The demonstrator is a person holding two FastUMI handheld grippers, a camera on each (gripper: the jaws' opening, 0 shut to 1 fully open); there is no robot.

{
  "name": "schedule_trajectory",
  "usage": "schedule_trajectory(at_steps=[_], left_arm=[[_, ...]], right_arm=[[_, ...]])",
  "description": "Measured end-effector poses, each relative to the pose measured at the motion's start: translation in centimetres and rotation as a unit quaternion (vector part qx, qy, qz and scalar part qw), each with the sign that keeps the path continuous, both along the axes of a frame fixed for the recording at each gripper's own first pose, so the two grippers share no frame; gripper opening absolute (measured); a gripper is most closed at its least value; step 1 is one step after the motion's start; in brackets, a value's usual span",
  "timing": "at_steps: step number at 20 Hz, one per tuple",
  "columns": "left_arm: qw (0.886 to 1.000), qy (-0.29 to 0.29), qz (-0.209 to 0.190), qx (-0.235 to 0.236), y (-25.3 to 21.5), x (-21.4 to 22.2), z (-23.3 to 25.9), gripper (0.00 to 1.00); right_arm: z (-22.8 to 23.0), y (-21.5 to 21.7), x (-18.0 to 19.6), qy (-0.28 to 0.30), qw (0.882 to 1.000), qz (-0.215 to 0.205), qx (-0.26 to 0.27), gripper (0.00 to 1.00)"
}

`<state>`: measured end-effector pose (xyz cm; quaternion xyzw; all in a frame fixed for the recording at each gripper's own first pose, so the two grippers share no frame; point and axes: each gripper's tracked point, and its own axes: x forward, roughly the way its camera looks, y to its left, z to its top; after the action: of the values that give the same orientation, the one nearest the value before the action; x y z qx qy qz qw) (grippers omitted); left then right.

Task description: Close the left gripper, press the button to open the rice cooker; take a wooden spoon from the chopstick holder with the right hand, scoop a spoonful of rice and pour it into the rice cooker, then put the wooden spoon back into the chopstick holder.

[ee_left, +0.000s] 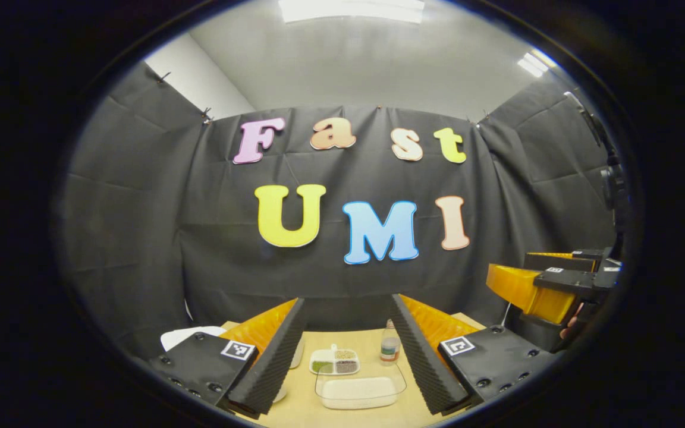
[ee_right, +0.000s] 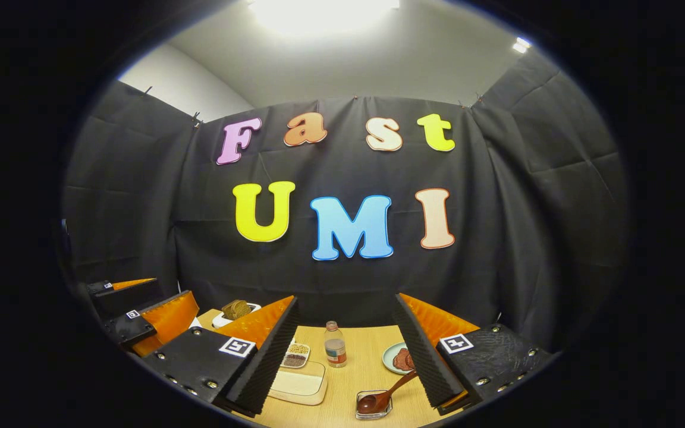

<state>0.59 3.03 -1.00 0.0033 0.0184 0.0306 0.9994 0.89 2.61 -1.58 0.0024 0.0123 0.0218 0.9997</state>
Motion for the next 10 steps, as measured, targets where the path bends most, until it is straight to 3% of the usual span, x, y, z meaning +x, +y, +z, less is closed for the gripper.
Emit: schedule_trajectory(at_steps=[1,2,5,6,10], left_arm=[[1.000,-0.001,0.000,0.001,0.0,0.0,0.1,0.92],[1.000,-0.001,0.001,0.001,0.0,0.1,0.1,0.92],[1.000,0.004,0.000,0.008,-0.1,0.3,-0.2,0.92],[1.000,0.007,0.003,0.010,0.0,0.3,-0.4,0.98],[1.000,0.002,0.007,0.006,-0.2,0.5,-0.1,1.00]], right_arm=[[-0.1,-0.1,0.0,0.000,1.000,0.000,0.001,0.92],[-0.1,-0.1,0.0,0.000,1.000,0.001,0.003,0.97],[-0.3,-0.6,0.0,0.000,1.000,0.000,0.010,0.97],[-0.4,-0.7,0.1,0.001,1.000,0.002,0.012,0.97],[-0.8,-1.5,1.3,0.008,1.000,0.003,0.007,0.96]])
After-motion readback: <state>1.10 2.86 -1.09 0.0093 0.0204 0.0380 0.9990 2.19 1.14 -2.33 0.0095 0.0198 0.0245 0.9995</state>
